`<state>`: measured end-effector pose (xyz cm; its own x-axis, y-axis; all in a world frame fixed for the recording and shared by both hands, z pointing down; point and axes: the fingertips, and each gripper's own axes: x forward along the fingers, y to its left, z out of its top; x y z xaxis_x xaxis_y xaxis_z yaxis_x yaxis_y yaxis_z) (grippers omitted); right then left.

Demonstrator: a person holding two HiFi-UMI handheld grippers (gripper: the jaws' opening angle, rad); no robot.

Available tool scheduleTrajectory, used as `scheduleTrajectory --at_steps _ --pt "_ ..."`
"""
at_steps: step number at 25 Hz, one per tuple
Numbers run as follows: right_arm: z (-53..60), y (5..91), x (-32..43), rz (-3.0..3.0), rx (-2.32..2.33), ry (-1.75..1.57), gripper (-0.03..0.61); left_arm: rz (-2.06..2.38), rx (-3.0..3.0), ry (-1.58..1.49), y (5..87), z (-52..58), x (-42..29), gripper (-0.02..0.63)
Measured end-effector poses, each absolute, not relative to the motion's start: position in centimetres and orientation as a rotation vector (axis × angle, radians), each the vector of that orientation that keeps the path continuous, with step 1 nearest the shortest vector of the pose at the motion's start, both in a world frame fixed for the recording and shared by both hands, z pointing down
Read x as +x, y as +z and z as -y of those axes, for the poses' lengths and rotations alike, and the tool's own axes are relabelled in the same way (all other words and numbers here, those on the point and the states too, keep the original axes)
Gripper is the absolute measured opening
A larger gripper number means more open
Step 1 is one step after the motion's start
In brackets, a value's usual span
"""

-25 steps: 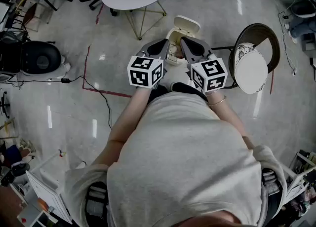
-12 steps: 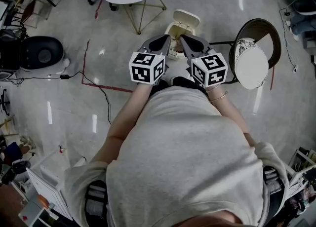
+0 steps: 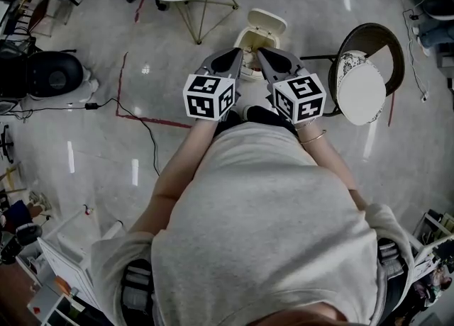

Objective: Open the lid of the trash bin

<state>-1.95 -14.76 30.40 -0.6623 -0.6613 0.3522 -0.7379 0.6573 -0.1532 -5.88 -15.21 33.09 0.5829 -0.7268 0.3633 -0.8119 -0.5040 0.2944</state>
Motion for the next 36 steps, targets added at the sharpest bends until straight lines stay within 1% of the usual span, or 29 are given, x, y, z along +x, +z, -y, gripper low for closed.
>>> scheduleTrajectory --at_steps 36 --pt "15.7 31.2 -1.3 2.597 1.133 0.447 0.006 1.155 2.421 0.273 33.5 15.3 -4.1 0.009"
